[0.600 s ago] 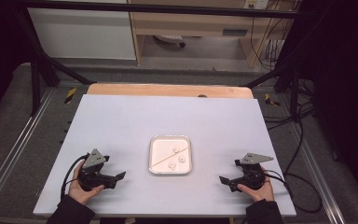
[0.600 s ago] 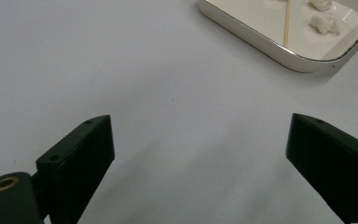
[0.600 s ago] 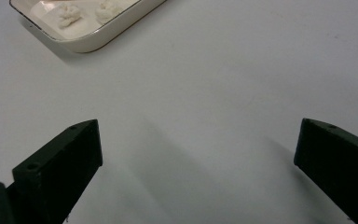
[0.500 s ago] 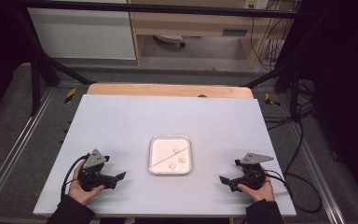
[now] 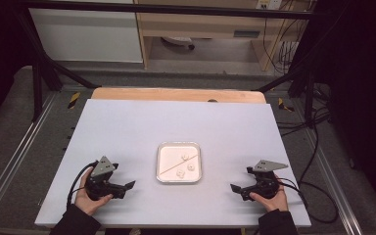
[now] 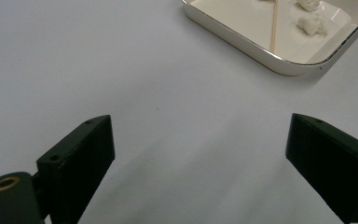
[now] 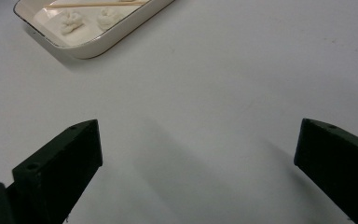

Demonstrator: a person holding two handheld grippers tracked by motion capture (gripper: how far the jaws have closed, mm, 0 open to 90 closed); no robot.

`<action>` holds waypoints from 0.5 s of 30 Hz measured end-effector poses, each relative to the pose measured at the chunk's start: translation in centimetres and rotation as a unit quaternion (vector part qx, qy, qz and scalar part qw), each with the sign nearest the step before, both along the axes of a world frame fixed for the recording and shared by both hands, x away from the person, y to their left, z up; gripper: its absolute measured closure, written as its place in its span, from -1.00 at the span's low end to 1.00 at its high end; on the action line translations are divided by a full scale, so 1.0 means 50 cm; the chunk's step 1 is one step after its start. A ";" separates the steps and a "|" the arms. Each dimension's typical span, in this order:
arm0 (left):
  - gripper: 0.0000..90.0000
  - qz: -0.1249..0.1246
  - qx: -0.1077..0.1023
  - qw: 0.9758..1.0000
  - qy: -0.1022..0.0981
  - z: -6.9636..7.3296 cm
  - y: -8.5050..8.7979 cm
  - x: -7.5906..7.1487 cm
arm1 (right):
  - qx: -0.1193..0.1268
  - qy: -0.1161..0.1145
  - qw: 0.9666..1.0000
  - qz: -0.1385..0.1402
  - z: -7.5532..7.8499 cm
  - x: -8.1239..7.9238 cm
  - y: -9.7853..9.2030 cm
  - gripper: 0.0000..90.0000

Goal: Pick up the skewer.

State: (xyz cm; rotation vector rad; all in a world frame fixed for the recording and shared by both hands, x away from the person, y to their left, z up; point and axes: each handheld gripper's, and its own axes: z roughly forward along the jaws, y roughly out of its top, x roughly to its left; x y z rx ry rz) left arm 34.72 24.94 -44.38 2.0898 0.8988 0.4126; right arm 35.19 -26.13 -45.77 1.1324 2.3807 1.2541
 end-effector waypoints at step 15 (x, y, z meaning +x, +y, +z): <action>-0.83 -0.004 0.006 1.000 0.004 0.009 -0.023 -0.003 | -0.005 -0.001 1.000 -0.002 -0.001 0.001 0.002 -0.97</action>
